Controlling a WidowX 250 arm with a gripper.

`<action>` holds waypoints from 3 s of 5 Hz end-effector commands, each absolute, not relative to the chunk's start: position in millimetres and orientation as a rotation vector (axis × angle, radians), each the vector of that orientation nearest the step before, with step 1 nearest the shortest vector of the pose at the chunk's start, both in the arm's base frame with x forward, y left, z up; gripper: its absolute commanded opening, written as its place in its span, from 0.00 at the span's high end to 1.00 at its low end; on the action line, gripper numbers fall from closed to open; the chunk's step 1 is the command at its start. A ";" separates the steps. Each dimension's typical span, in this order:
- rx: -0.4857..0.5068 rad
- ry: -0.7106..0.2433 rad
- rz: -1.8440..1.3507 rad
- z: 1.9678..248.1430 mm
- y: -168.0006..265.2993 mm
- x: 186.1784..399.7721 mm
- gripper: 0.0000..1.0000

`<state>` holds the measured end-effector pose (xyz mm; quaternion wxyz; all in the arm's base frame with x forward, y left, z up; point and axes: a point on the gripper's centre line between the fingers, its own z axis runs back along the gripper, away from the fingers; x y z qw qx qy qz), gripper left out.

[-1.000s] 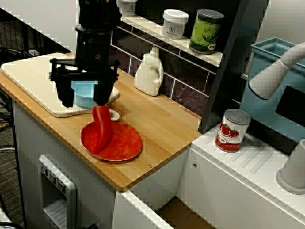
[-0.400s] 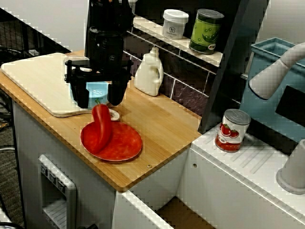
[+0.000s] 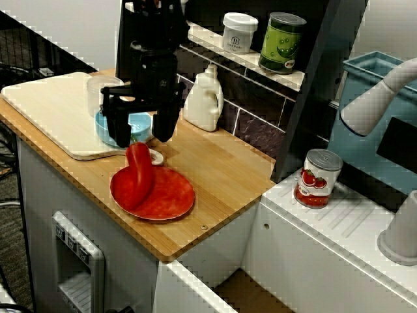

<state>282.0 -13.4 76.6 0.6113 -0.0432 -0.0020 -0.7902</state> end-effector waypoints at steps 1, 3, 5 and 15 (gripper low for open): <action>-0.068 -0.033 -1.844 85.1 -5.3 288.9 0.00; -0.032 -0.036 -1.939 81.5 -0.1 268.6 0.00; -0.037 -0.047 -1.977 80.1 5.0 262.4 0.00; -0.159 -0.046 -2.067 67.9 -26.1 282.5 0.00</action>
